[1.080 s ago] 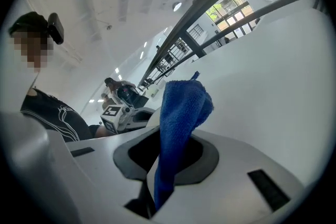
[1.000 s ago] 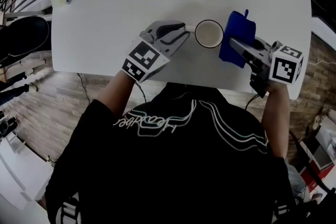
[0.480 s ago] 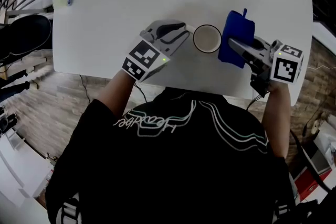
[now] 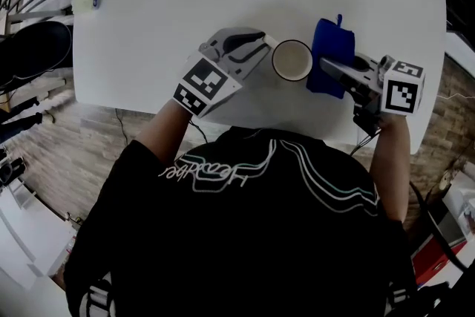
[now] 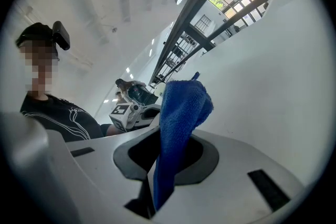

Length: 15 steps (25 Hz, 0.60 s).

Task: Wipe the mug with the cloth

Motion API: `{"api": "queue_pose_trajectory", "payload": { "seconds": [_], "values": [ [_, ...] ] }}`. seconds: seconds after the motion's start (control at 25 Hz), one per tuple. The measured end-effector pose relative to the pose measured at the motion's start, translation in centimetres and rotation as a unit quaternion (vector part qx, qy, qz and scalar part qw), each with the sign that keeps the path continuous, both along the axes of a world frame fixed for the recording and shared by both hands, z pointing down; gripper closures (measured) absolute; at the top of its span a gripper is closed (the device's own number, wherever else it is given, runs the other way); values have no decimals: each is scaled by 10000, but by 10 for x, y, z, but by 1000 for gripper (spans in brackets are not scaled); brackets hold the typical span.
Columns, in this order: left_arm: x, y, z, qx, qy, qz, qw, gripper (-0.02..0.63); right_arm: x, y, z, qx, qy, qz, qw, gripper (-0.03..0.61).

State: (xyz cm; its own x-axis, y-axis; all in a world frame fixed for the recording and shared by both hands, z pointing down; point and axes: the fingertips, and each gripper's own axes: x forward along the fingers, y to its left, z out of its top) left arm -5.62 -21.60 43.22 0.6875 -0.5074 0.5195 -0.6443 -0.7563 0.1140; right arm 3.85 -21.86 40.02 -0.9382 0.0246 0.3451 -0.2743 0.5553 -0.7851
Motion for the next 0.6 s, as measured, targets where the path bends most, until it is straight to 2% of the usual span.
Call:
{"api": "queue_pose_trajectory", "payload": {
  "seconds": [0.6],
  "values": [
    [5,-7,-1,-49,99,-87,9999,535,-8,0,40,80,951,-474,9943,525]
  ]
}}
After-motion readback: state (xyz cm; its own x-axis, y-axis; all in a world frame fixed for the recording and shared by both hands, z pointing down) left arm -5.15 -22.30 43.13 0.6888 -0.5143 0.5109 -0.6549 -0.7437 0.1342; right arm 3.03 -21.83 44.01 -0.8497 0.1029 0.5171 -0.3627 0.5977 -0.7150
